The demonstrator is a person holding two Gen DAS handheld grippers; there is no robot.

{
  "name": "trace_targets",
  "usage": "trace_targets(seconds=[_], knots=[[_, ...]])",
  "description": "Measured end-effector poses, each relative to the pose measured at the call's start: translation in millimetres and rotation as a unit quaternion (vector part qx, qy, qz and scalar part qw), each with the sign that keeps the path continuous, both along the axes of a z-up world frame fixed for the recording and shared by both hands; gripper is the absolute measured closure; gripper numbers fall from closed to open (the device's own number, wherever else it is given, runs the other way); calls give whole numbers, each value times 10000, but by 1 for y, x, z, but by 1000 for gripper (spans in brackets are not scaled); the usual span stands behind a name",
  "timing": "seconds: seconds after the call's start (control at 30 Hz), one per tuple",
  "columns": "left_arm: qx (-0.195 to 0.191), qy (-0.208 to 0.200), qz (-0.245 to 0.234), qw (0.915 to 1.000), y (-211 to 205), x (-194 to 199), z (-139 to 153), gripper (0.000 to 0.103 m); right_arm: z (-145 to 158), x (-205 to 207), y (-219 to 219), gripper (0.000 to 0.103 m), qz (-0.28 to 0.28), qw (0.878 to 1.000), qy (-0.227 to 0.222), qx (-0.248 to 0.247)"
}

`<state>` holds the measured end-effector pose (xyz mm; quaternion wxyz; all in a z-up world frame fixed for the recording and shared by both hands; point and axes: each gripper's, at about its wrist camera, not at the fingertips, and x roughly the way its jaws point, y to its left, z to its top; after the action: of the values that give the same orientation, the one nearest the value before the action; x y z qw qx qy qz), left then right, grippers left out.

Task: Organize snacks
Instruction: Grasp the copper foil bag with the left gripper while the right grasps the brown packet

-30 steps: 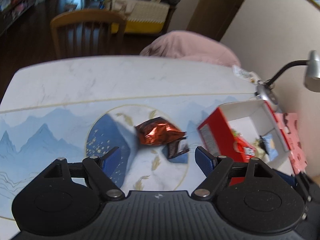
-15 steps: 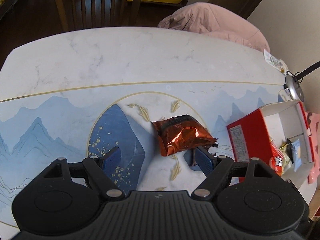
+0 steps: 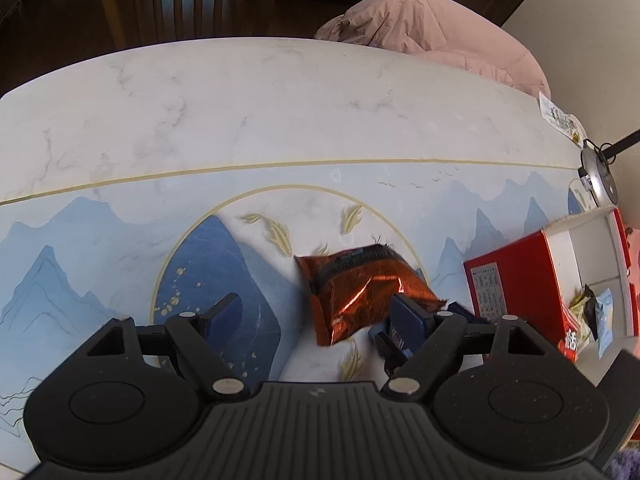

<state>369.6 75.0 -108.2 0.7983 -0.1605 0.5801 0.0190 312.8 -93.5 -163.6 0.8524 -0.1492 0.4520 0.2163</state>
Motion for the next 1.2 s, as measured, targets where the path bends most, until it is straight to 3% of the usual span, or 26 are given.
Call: trace_targets(seconds=[0.33, 0.7, 0.83, 0.97, 1.2], knots=[[-305, 400, 226, 9985, -18, 39, -25, 22, -1, -11, -6, 59, 7, 10000, 84, 39], [-419, 962, 344, 9939, -31, 56, -69, 22, 3, -26, -23, 60, -90, 9991, 265, 313], [-426, 896, 284, 9947, -35, 50, -70, 21, 3, -30, -28, 61, -151, 9989, 253, 378], [-411, 734, 246, 9961, -35, 39, -66, 34, 5, -31, -33, 63, -224, 9985, 245, 441], [-348, 490, 251, 9979, -26, 9, -58, 42, 13, -44, -44, 67, -374, 9975, 267, 538]])
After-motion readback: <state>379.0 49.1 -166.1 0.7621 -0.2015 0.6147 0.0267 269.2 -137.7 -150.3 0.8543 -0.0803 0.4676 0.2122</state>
